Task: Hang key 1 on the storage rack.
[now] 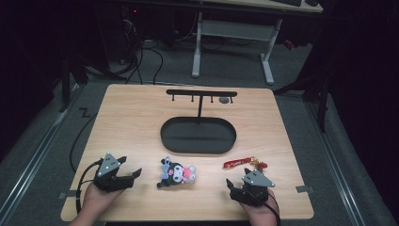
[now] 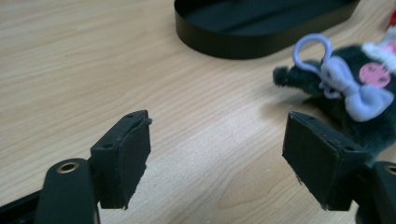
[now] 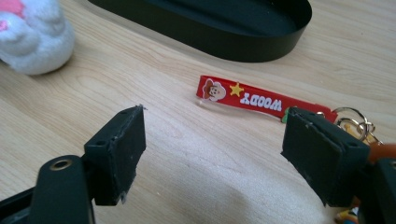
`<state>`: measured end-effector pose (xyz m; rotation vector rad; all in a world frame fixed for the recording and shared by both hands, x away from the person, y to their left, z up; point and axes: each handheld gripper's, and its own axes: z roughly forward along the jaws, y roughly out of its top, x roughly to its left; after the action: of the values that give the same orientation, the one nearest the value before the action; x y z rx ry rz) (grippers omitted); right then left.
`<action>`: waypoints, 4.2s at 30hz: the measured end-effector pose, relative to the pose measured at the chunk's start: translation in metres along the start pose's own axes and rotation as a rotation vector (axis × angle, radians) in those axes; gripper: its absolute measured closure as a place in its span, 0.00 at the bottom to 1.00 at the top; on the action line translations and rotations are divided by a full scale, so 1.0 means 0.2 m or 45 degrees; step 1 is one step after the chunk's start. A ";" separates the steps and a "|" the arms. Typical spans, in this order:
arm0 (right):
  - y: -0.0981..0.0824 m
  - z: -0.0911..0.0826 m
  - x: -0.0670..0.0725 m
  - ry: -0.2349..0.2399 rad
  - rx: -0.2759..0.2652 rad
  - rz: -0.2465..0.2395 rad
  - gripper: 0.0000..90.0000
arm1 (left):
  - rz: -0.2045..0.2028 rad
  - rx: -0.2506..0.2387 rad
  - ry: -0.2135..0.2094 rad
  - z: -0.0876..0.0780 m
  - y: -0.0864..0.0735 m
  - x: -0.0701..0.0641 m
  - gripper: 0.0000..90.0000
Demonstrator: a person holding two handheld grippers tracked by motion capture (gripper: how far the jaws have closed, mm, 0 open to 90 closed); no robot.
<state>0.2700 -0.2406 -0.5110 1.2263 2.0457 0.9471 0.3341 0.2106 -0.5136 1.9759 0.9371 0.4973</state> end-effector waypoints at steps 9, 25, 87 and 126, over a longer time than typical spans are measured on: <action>-0.04 0.00 -0.07 0.021 -0.023 0.076 0.22 | 0.025 -0.010 0.013 0.03 0.01 -0.03 0.27; -0.05 0.00 -0.08 0.019 -0.031 0.097 0.26 | 0.044 0.002 0.011 0.03 0.00 -0.04 0.26; -0.11 -0.21 -0.28 0.017 0.393 0.305 0.55 | 0.082 0.040 -0.026 0.05 0.00 -0.06 0.27; 0.15 -0.02 -0.36 0.002 0.818 0.197 0.37 | 0.092 0.051 -0.032 0.06 0.00 -0.06 0.27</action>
<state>0.3131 -0.2972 -0.4763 1.7200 2.3700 0.3426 0.3334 0.1950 -0.5197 2.0532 0.8685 0.4967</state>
